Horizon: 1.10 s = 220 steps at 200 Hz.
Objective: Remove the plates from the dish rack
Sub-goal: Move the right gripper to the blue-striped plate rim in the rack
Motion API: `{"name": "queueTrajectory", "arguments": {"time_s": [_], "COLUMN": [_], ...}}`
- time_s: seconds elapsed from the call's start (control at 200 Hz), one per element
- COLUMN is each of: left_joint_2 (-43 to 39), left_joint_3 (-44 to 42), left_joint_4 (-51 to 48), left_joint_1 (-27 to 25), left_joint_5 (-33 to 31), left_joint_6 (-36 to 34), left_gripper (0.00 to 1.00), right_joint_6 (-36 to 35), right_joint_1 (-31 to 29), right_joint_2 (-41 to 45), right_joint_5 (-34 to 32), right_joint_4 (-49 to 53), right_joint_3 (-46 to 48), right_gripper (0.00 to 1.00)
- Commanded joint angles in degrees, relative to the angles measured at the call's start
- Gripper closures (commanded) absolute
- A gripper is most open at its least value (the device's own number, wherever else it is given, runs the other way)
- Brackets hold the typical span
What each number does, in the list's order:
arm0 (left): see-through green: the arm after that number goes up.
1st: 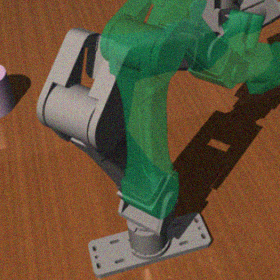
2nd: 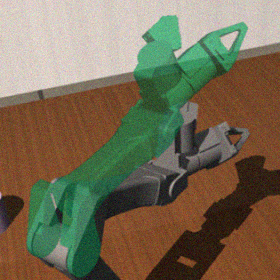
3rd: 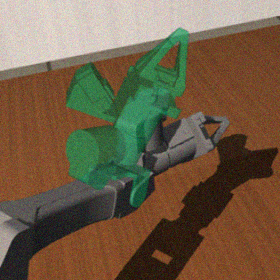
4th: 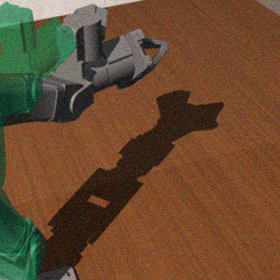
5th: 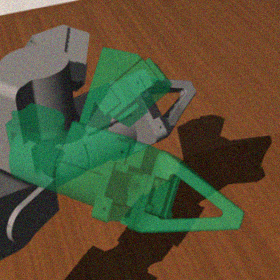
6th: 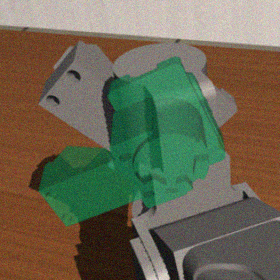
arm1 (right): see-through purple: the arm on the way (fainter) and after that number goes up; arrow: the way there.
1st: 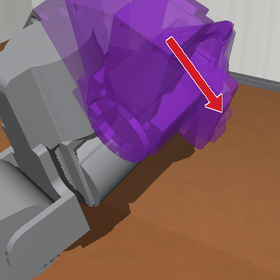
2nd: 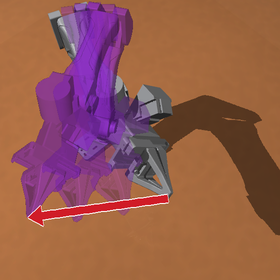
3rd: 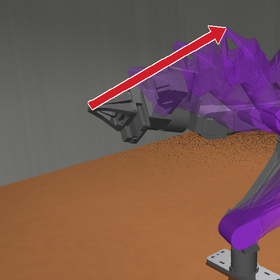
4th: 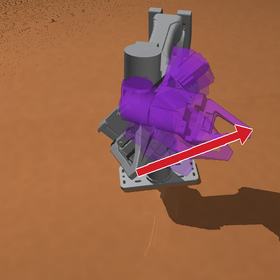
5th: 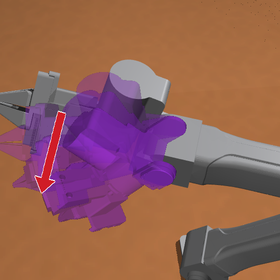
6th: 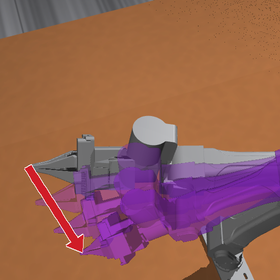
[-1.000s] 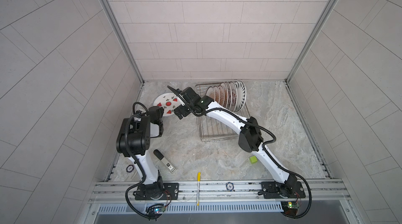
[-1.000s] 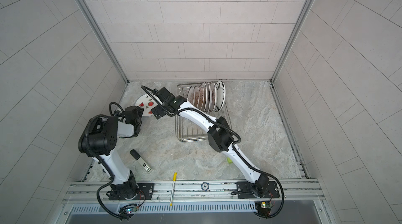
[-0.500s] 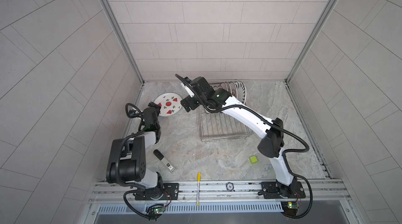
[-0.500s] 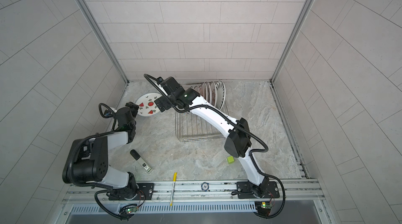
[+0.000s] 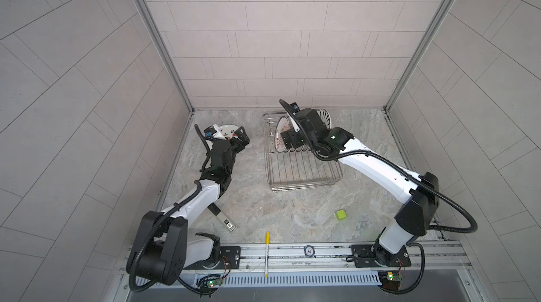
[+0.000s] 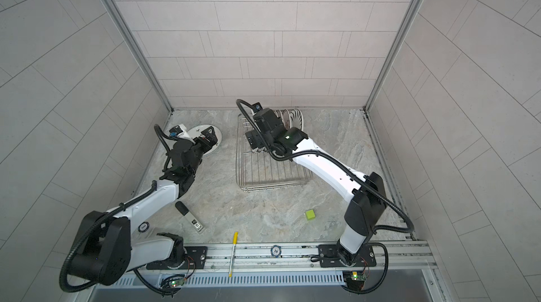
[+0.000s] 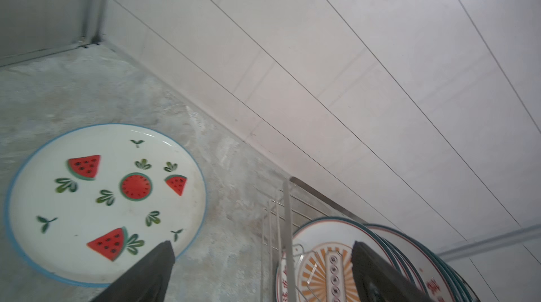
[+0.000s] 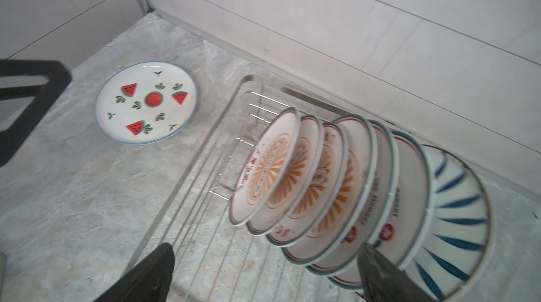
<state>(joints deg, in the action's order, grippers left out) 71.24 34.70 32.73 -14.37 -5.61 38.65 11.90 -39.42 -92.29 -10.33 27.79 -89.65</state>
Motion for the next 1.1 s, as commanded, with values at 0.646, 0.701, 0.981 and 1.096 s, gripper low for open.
{"name": "queueTrajectory", "arguments": {"time_s": [0.646, 0.701, 0.981, 1.096], "left_joint_2": [3.37, 3.63, 4.78, 5.42], "left_joint_3": [6.67, 7.49, 6.95, 7.22], "left_joint_4": [2.07, 0.53, 2.68, 2.66], "left_joint_1": [-16.06, -16.75, -18.55, -19.64], "left_joint_5": [16.6, 16.69, 17.84, 17.6], "left_joint_6": [-11.61, -12.75, -11.47, -12.28], "left_gripper": [0.0, 0.0, 0.0, 0.0], "right_joint_6": [6.29, 6.93, 8.58, 9.43], "right_joint_1": [17.22, 17.94, 19.29, 19.29], "right_joint_2": [2.4, 1.19, -7.41, -9.39], "right_joint_5": [-4.41, -4.16, -1.39, -3.04], "right_joint_4": [-1.77, -2.09, 0.26, 0.81], "right_joint_3": [7.36, 6.84, -0.64, -1.67], "right_gripper": [0.15, 0.19, 0.48, 0.49]}}
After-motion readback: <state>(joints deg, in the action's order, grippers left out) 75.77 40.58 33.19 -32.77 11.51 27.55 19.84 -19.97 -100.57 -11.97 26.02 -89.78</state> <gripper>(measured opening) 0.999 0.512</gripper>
